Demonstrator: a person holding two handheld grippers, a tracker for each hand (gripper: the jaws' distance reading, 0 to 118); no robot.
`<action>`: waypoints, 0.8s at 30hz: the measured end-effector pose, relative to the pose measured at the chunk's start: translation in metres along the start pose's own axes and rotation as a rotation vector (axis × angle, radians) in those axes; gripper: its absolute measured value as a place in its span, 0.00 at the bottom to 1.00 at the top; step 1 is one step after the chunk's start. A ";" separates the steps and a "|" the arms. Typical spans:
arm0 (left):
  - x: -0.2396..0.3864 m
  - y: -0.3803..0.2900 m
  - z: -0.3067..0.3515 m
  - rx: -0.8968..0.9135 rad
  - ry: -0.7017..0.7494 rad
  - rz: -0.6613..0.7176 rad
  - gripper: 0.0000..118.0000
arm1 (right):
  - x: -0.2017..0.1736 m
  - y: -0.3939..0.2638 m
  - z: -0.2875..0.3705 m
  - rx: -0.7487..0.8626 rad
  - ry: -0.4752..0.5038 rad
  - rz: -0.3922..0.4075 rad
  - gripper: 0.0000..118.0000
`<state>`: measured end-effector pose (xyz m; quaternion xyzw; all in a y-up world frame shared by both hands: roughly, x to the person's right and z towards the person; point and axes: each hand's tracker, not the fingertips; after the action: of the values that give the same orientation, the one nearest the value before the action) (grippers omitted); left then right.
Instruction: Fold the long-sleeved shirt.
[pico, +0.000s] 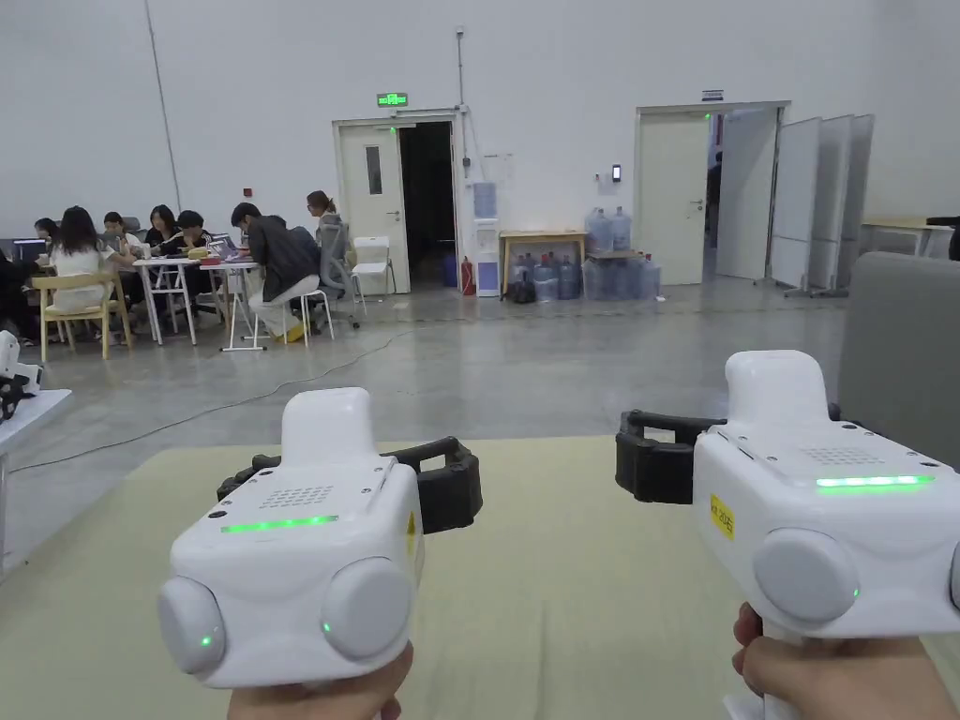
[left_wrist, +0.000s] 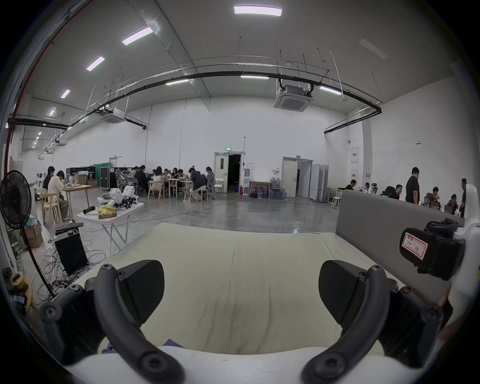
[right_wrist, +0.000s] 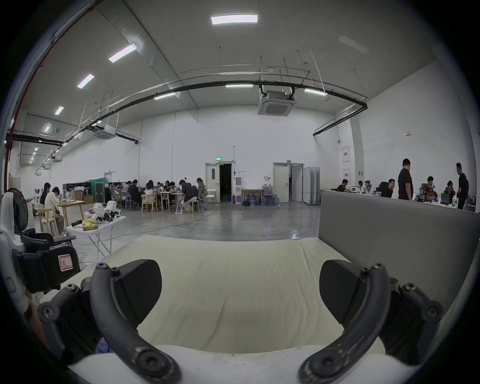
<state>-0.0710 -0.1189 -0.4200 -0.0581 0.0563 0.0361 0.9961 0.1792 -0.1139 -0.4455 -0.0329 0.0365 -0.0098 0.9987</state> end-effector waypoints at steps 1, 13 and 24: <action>0.000 0.000 0.000 0.000 -0.001 0.000 0.98 | 0.000 0.000 0.000 0.001 0.000 0.001 1.00; 0.000 -0.002 0.003 -0.004 -0.003 -0.003 0.98 | 0.000 -0.001 0.000 0.005 -0.006 0.007 1.00; -0.001 0.000 0.000 0.003 -0.001 -0.004 0.98 | -0.001 0.000 0.002 0.010 0.001 0.002 0.90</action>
<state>-0.0720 -0.1186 -0.4205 -0.0569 0.0558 0.0341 0.9962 0.1787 -0.1142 -0.4439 -0.0281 0.0372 -0.0093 0.9989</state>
